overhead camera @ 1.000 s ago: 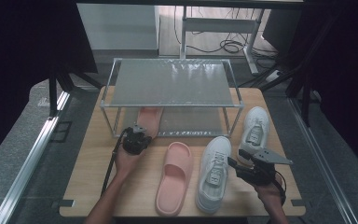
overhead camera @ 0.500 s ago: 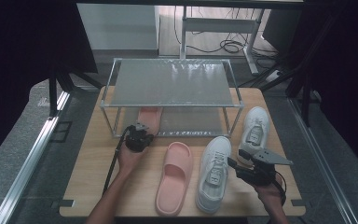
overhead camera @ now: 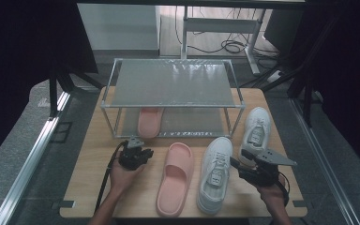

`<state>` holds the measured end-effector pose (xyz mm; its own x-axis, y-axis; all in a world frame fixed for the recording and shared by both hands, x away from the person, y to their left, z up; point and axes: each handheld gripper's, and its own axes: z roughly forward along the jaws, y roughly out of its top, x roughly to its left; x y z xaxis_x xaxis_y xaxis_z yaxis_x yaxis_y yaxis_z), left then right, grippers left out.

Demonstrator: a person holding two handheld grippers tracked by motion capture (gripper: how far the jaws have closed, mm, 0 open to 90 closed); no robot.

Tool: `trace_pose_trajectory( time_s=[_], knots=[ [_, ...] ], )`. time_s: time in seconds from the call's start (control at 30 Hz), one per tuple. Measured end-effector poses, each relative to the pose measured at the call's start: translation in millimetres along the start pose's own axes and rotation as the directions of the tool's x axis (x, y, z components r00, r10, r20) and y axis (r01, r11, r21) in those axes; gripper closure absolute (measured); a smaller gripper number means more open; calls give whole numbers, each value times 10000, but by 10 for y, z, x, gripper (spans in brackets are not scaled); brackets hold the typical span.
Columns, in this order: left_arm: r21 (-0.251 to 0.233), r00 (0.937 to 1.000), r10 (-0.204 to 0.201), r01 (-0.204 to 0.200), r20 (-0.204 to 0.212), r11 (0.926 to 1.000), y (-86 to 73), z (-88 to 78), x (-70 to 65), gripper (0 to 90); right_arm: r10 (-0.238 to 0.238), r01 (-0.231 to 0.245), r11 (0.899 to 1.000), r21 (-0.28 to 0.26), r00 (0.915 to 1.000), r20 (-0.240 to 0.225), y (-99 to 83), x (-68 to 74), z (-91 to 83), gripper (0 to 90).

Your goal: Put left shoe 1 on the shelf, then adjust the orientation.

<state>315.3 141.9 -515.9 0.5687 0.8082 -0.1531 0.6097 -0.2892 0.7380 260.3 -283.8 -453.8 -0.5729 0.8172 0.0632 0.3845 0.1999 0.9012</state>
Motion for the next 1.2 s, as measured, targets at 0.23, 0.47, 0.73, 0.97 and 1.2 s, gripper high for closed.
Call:
trace_pose_trajectory(
  time_s=[0.23, 0.47, 0.73, 0.97, 1.2],
  knots=[
    [-216, 9988, 4, 7, 499, 9998, -113, -208, -113, 761, 25, -25, 10000, 26, 10000, 14, -12, -11, 5, 418],
    [-264, 9958, 56, -32, 912, 9996, -195, -364, -182, 709, 73, -73, 10000, 44, 10000, 28, -18, -23, 18, 418],
    [-453, 9947, 96, -50, 1020, 9990, -186, -486, -193, 692, 90, -90, 9999, 57, 9999, 105, -40, -27, -16, 418],
    [-593, 9906, 324, -247, 1331, 9979, -153, -544, -279, 733, 106, -106, 9999, 6, 9998, 178, -37, -26, -42, 418],
    [-377, 9792, 570, -506, 1945, 9980, -154, -516, -420, 847, 61, -62, 10000, 78, 9999, 129, -48, -15, -25, 418]
  ],
)
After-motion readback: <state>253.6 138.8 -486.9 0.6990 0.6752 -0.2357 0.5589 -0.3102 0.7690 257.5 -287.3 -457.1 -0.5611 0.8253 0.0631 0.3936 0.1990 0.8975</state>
